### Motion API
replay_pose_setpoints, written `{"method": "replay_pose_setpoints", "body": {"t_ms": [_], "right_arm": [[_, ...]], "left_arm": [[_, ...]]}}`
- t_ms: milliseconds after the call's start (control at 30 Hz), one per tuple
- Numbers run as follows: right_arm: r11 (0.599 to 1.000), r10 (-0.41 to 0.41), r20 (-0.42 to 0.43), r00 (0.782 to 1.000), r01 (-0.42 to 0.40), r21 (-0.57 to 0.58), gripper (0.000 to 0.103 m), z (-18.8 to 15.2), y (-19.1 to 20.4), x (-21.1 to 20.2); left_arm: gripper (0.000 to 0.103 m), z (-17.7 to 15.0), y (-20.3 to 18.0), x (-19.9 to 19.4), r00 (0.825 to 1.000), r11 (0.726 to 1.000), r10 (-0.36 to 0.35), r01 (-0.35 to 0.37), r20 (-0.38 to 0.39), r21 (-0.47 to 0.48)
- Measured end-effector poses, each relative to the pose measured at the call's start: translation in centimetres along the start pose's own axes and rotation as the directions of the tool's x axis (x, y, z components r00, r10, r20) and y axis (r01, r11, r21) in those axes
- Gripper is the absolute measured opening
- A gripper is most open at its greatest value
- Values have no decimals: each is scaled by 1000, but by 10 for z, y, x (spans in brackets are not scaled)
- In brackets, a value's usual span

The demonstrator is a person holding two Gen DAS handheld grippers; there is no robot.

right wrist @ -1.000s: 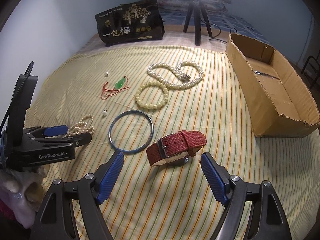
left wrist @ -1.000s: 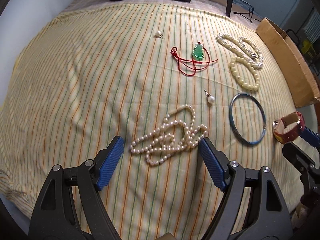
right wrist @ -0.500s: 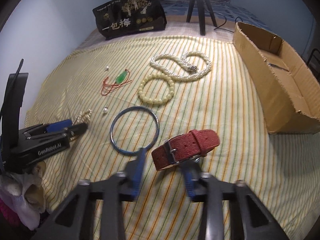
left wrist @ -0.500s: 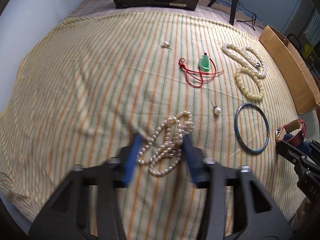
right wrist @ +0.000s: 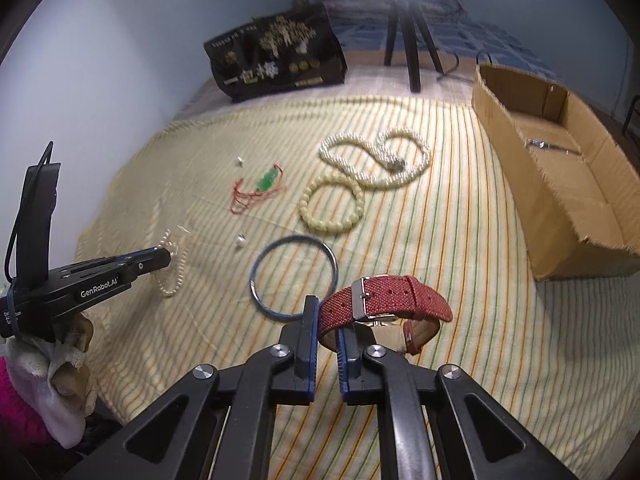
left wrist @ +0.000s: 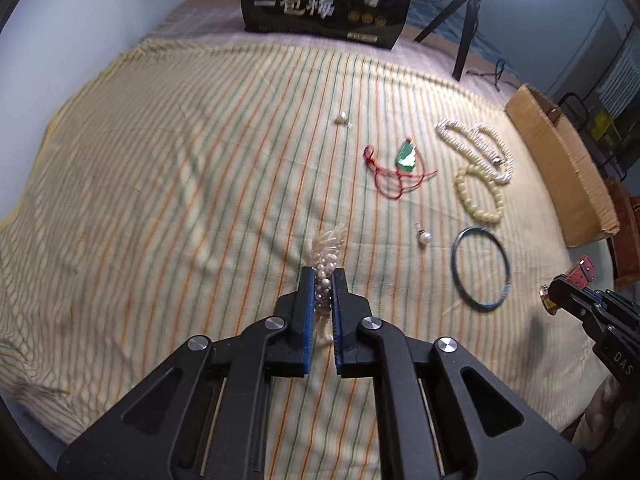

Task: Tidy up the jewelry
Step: 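Carry the watch with the right tool into the cardboard box while the left tool drops the pearls there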

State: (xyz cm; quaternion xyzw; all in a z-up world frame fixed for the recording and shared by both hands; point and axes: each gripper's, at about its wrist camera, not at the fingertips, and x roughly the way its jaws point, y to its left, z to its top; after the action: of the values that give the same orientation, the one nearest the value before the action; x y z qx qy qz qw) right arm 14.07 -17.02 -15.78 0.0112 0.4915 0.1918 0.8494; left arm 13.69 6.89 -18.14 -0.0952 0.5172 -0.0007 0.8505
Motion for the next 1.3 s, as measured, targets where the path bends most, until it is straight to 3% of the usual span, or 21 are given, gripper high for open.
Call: {"method": "replay_pose_setpoints", "body": {"t_ms": [533, 767, 1300], "right_arm": [[1000, 13, 143, 990, -12, -5, 5, 26, -4, -56], [1000, 1, 210, 978, -5, 22, 5, 44, -23, -83], [986, -129, 285, 950, 92, 139, 5, 86, -109, -117]], "left_arm": [[6, 17, -9, -69, 986, 999, -49, 45, 162, 23], [6, 31, -52, -97, 968, 991, -116, 97, 223, 94], [6, 59, -174, -94, 938, 943, -292, 251, 187, 217]]}}
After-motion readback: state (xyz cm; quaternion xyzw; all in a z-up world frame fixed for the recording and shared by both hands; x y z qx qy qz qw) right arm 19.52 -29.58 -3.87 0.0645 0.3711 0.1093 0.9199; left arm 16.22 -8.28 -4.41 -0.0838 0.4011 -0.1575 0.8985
